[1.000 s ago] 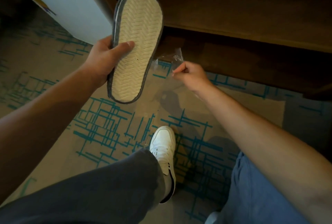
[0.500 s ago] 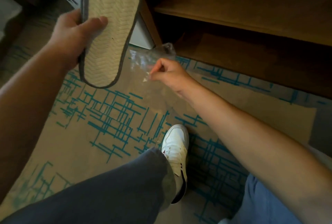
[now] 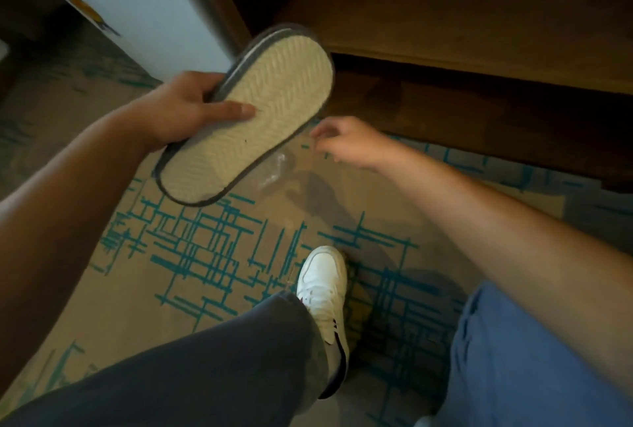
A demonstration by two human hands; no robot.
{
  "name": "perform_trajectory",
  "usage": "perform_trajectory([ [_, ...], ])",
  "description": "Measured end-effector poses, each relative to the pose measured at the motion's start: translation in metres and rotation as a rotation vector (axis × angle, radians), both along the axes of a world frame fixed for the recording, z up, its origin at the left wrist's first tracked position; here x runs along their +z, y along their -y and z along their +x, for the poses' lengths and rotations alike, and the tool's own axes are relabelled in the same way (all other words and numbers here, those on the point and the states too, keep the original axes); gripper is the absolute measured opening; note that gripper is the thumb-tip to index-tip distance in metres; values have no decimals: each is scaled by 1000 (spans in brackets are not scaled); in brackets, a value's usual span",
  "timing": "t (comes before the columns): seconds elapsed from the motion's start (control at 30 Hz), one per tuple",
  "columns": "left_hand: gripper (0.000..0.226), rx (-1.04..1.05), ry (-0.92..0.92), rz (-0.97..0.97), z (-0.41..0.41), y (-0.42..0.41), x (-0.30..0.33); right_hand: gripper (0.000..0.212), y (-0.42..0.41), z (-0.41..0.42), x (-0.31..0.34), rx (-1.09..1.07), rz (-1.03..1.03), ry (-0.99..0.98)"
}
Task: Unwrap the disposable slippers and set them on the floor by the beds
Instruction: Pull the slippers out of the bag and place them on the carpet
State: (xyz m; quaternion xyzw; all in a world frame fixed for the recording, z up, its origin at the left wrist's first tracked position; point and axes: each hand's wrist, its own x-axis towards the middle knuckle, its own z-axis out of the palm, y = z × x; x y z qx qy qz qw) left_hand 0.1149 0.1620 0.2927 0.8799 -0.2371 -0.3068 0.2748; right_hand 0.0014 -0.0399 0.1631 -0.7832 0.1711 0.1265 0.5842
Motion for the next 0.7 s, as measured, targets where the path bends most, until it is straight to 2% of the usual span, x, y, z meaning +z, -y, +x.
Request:
perform_trajectory([
  [0.07, 66, -65, -30, 8, -2, 16, 2, 17, 30, -14, 17, -107, 88, -4],
  [0.17, 40, -197, -81, 5, -16, 55, 10, 18, 74, -49, 49, -344, 305, 50],
  [0.23, 40, -353, -117, 24, -36, 92, 20, 25, 105, -86, 74, -478, 462, 129],
  [0.33, 34, -545, -121, 134, -61, 133, 33, 35, 134, -128, 95, -504, 560, 207],
  [0.37, 30, -573, -122, 162, -66, 137, 34, 35, 136, -132, 98, -449, 522, 200],
  [0.47, 22, -704, -60, 199, -91, 177, 39, 26, 156, -163, 113, -236, 239, 119],
  [0.57, 30, -809, 90, 208, -114, 218, 34, 26, 179, -192, 123, -81, -20, -50],
  [0.63, 39, -902, 236, 213, -136, 252, 26, 22, 197, -221, 123, -137, -82, -68],
  [0.7, 47, -881, 354, 173, -142, 267, 14, 21, 205, -232, 115, -227, -82, -55],
])
